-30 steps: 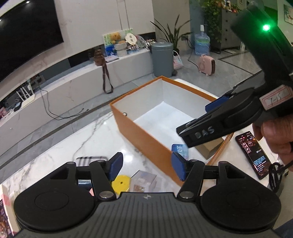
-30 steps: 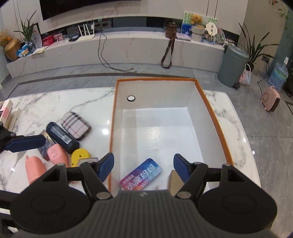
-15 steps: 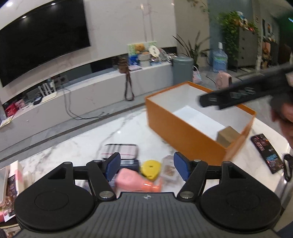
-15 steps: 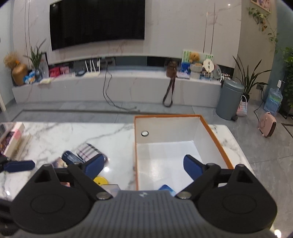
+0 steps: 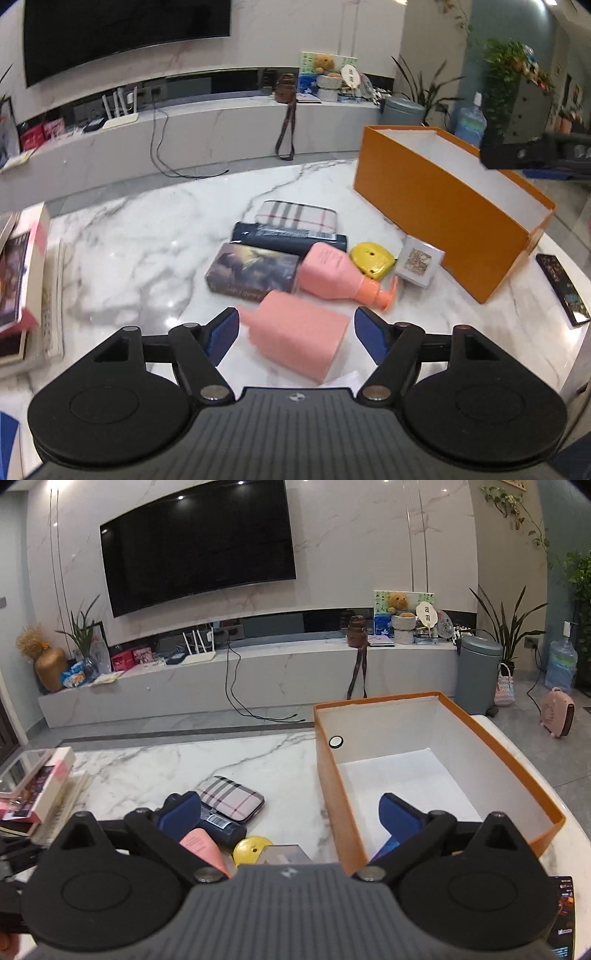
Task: Organize rigid objects
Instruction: 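Withdraw both tools from the box back toward the table items, then grasp the white Vaseline tube with the left tool while the right tool grasps the clear cube frame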
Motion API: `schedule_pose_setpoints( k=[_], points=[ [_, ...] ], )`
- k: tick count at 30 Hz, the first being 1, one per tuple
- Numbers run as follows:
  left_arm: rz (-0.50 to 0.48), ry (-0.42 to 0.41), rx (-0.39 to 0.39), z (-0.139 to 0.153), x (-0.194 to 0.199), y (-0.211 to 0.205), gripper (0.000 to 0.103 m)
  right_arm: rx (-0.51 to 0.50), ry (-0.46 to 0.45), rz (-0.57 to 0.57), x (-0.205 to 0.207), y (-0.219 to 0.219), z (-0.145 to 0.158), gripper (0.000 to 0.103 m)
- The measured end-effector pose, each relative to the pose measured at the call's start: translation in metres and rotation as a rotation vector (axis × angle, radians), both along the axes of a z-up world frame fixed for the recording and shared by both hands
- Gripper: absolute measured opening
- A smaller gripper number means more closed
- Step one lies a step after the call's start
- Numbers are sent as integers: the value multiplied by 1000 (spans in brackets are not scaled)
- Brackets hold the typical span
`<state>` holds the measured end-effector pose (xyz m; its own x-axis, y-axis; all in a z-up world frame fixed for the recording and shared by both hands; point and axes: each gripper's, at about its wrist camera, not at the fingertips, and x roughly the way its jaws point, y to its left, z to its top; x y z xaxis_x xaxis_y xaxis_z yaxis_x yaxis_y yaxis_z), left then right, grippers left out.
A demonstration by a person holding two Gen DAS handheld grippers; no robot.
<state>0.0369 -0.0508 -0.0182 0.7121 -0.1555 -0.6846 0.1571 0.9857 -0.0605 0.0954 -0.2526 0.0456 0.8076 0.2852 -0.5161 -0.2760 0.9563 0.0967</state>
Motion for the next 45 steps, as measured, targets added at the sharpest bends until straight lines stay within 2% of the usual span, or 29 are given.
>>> schedule_pose_setpoints(
  k=[3, 8, 14, 17, 23, 26, 28, 31, 34, 38, 42, 45],
  points=[
    [37, 36, -43, -5, 2, 10, 86, -37, 26, 15, 8, 14, -12, 102],
    [6, 143, -63, -21, -7, 2, 86, -95, 134, 84, 14, 36, -38, 102],
    [-58, 199, 29, -39, -30, -24, 86, -181, 160, 99, 15, 48, -58, 102],
    [-111, 236, 41, -47, -38, -36, 86, -180, 172, 99, 18, 46, -61, 102],
    [-124, 252, 59, -62, -47, -47, 86, -165, 193, 72, 26, 39, -67, 102],
    [-145, 230, 108, -68, -46, -53, 88, -165, 196, 75, 28, 39, -70, 102],
    [-155, 211, 143, -68, -47, -55, 82, -181, 186, 85, 28, 41, -72, 102],
    [-154, 217, 133, -66, -45, -47, 71, -227, 163, 107, 27, 48, -76, 101],
    [-157, 222, 138, -64, -41, -37, 65, -268, 137, 145, 28, 53, -82, 96],
    [-103, 238, 140, -62, -32, -13, 65, -390, 96, 199, 27, 66, -93, 93],
    [-47, 243, 139, -62, -26, 5, 67, -589, 28, 246, 22, 81, -113, 83],
    [-40, 237, 144, -61, -27, 5, 67, -720, -25, 270, 18, 89, -129, 83]
  ],
)
